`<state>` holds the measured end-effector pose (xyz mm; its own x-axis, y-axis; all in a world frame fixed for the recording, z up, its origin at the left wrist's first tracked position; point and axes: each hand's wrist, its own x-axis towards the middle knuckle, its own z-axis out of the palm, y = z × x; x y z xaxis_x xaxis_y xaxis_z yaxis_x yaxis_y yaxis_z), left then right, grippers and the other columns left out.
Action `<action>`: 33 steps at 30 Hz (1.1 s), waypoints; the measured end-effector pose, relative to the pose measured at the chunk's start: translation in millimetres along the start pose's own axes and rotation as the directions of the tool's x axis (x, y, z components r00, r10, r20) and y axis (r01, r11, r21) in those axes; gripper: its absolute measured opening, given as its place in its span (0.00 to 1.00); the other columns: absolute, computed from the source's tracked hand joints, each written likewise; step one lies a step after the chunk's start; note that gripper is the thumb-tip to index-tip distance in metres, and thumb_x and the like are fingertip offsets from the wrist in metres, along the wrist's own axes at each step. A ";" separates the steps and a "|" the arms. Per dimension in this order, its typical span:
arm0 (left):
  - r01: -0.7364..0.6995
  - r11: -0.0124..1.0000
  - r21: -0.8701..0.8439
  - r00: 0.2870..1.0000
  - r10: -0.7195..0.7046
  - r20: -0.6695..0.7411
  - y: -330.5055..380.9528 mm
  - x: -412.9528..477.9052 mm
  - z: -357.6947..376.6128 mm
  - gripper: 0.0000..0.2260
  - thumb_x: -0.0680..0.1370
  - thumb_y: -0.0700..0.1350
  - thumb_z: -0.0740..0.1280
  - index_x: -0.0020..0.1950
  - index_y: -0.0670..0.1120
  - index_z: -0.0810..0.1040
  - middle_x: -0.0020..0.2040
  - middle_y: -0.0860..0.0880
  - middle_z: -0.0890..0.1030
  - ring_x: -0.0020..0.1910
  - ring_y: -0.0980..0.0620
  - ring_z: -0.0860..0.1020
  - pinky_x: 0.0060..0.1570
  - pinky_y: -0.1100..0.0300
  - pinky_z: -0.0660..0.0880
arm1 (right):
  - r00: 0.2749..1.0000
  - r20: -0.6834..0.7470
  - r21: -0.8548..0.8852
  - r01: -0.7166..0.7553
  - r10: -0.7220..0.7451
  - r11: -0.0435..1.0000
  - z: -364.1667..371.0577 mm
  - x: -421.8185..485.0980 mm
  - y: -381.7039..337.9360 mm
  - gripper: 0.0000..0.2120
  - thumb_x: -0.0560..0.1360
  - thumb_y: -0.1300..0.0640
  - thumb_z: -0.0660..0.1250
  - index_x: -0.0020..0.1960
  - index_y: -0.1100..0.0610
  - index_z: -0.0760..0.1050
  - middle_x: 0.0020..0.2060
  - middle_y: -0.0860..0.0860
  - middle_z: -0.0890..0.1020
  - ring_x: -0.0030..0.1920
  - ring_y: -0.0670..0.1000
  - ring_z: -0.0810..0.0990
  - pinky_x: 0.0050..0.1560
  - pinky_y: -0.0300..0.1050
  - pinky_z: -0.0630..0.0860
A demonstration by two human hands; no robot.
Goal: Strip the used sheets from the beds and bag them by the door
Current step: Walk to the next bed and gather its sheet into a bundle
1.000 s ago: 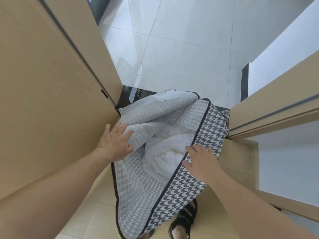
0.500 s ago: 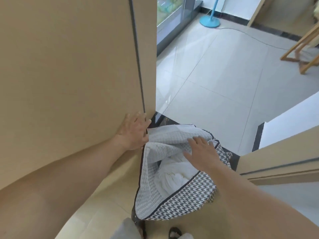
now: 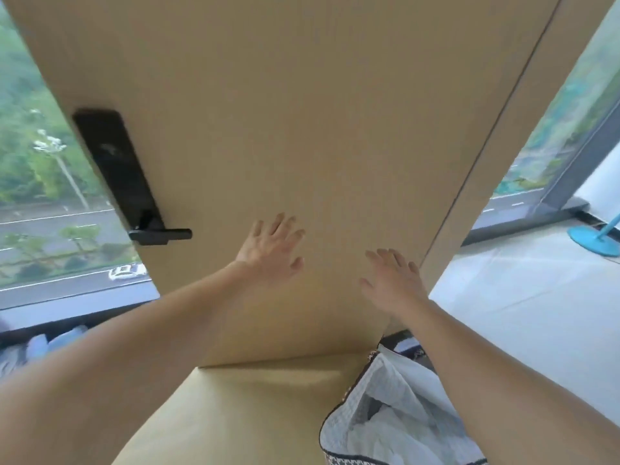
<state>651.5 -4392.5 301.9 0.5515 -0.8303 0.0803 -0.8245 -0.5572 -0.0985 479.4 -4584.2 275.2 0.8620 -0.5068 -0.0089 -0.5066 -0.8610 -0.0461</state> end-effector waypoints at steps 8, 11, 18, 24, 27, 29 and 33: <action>0.411 0.911 -0.038 0.906 -0.413 -0.095 -208.8 -165.7 -50.3 0.28 0.81 0.59 0.53 0.80 0.54 0.54 0.82 0.50 0.48 0.80 0.48 0.42 0.77 0.43 0.46 | 0.928 -0.109 -0.003 0.359 -0.357 0.933 -65.1 43.2 -268.1 0.33 0.79 0.36 0.54 0.79 0.48 0.55 0.79 0.50 0.56 0.78 0.53 0.51 0.75 0.59 0.52; 0.547 0.837 -0.011 0.834 -0.546 -0.074 -293.8 -254.6 -50.2 0.29 0.81 0.60 0.53 0.80 0.55 0.52 0.82 0.50 0.46 0.80 0.49 0.42 0.77 0.43 0.46 | 0.864 -0.143 0.011 0.489 -0.483 0.872 -73.6 40.6 -391.2 0.32 0.80 0.36 0.54 0.79 0.48 0.55 0.79 0.49 0.56 0.79 0.51 0.50 0.75 0.58 0.51; 0.836 0.545 0.060 0.548 -0.836 -0.043 -447.4 -469.0 -60.8 0.29 0.81 0.59 0.52 0.81 0.53 0.52 0.82 0.48 0.50 0.80 0.47 0.45 0.75 0.40 0.48 | 0.630 -0.154 0.038 0.773 -0.761 0.633 -75.9 -12.3 -650.7 0.32 0.80 0.34 0.53 0.80 0.46 0.54 0.79 0.49 0.56 0.79 0.52 0.51 0.77 0.58 0.51; 0.932 0.359 0.049 0.362 -0.927 -0.099 -538.3 -569.7 -70.6 0.28 0.81 0.58 0.51 0.80 0.53 0.53 0.81 0.48 0.51 0.80 0.47 0.46 0.75 0.39 0.48 | 0.421 -0.159 0.023 0.906 -0.893 0.423 -81.7 -34.1 -831.8 0.33 0.80 0.34 0.52 0.80 0.47 0.53 0.79 0.50 0.57 0.79 0.53 0.52 0.76 0.60 0.52; 0.961 0.269 0.063 0.275 -0.952 -0.132 -583.8 -609.3 -75.4 0.28 0.81 0.59 0.51 0.80 0.53 0.54 0.81 0.49 0.52 0.80 0.47 0.46 0.75 0.40 0.47 | 0.310 -0.195 0.037 0.950 -0.931 0.309 -81.9 -41.3 -919.4 0.33 0.79 0.34 0.52 0.79 0.46 0.54 0.78 0.49 0.58 0.78 0.53 0.52 0.76 0.61 0.53; 0.979 0.190 0.070 0.199 -0.966 -0.162 -614.9 -638.1 -80.4 0.28 0.81 0.60 0.52 0.80 0.53 0.55 0.81 0.49 0.53 0.80 0.47 0.47 0.75 0.40 0.48 | 0.234 -0.212 0.049 0.972 -0.949 0.229 -81.4 -48.0 -975.0 0.32 0.79 0.34 0.52 0.79 0.46 0.54 0.78 0.49 0.59 0.78 0.53 0.53 0.75 0.61 0.54; 0.996 0.016 0.088 0.033 -0.981 -0.192 -667.5 -699.9 -93.5 0.28 0.80 0.60 0.53 0.79 0.53 0.57 0.81 0.49 0.55 0.80 0.47 0.48 0.75 0.40 0.51 | 0.084 -0.214 0.072 0.995 -0.973 0.070 -85.2 -64.7 -1077.4 0.32 0.79 0.35 0.51 0.79 0.48 0.55 0.77 0.50 0.60 0.78 0.54 0.54 0.75 0.60 0.55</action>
<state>804.0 -3438.3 404.2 0.8024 0.5218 0.2897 0.5474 -0.8368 -0.0091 968.1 -3627.5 410.5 0.5623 0.7856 0.2581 0.8231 -0.5617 -0.0838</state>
